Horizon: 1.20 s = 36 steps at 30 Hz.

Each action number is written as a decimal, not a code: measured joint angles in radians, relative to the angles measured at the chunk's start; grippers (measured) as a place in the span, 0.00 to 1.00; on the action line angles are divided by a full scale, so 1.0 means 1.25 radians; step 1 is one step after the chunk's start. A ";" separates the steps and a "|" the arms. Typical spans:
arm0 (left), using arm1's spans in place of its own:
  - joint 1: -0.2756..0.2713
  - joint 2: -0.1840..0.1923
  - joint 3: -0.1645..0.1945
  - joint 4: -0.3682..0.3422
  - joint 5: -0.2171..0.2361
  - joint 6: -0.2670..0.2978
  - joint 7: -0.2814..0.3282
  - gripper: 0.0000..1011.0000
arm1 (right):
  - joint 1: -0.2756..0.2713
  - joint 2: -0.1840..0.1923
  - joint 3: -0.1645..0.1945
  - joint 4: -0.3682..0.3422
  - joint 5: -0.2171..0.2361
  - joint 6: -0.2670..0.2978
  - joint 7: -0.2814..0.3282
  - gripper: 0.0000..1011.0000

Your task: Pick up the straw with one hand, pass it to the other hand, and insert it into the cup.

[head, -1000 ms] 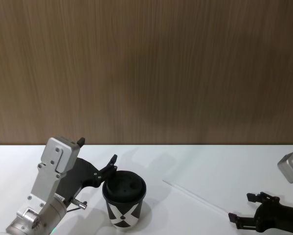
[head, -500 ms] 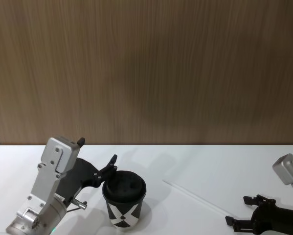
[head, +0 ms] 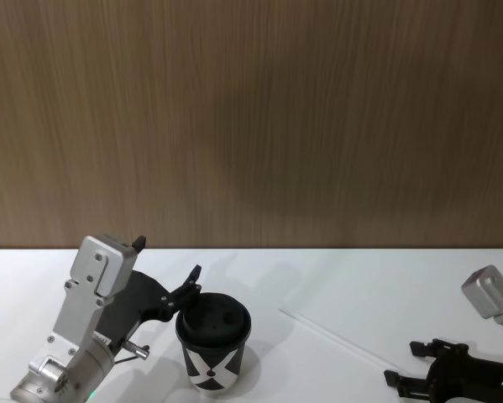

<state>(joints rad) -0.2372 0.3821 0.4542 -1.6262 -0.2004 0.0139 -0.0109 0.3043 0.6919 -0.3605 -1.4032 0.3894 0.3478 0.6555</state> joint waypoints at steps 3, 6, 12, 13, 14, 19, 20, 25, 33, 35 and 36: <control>0.000 0.000 0.000 0.000 0.000 0.000 0.000 0.99 | 0.001 0.002 -0.003 -0.002 0.002 0.004 -0.002 0.78; 0.000 0.000 0.000 0.000 0.000 0.000 0.000 0.99 | 0.001 0.003 -0.005 -0.005 0.003 0.007 -0.005 0.66; 0.000 0.000 0.000 0.000 0.000 0.000 0.000 0.99 | 0.001 0.006 -0.009 -0.010 0.006 0.013 -0.009 0.48; 0.000 0.000 0.000 0.000 0.000 0.000 0.000 0.99 | 0.001 0.007 -0.010 -0.010 0.007 0.014 -0.009 0.46; 0.000 0.000 0.000 0.000 0.000 0.000 0.000 0.99 | 0.001 0.008 -0.011 -0.011 0.007 0.015 -0.009 0.44; 0.000 0.000 0.000 0.000 0.000 0.000 0.000 0.99 | 0.002 0.011 -0.015 -0.014 0.010 0.019 -0.011 0.26; 0.000 0.000 0.000 0.000 0.000 0.000 0.000 0.99 | 0.003 0.012 -0.015 -0.014 0.010 0.020 -0.011 0.24; 0.000 0.000 0.000 0.000 0.000 0.000 0.000 0.99 | 0.004 0.015 -0.019 -0.017 0.012 0.021 -0.010 0.08; 0.000 0.000 0.000 0.000 0.000 0.000 0.000 0.99 | 0.005 0.020 -0.026 -0.019 0.017 0.021 -0.007 0.01; 0.000 0.000 0.000 0.000 0.000 0.000 0.000 0.99 | 0.005 0.020 -0.027 -0.020 0.018 0.021 -0.007 0.00; 0.000 0.000 0.000 0.000 0.000 0.000 0.000 0.99 | 0.005 0.020 -0.027 -0.020 0.019 0.021 -0.007 0.00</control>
<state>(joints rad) -0.2372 0.3821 0.4542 -1.6262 -0.2004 0.0139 -0.0110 0.3102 0.7173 -0.3944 -1.4283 0.4130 0.3736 0.6468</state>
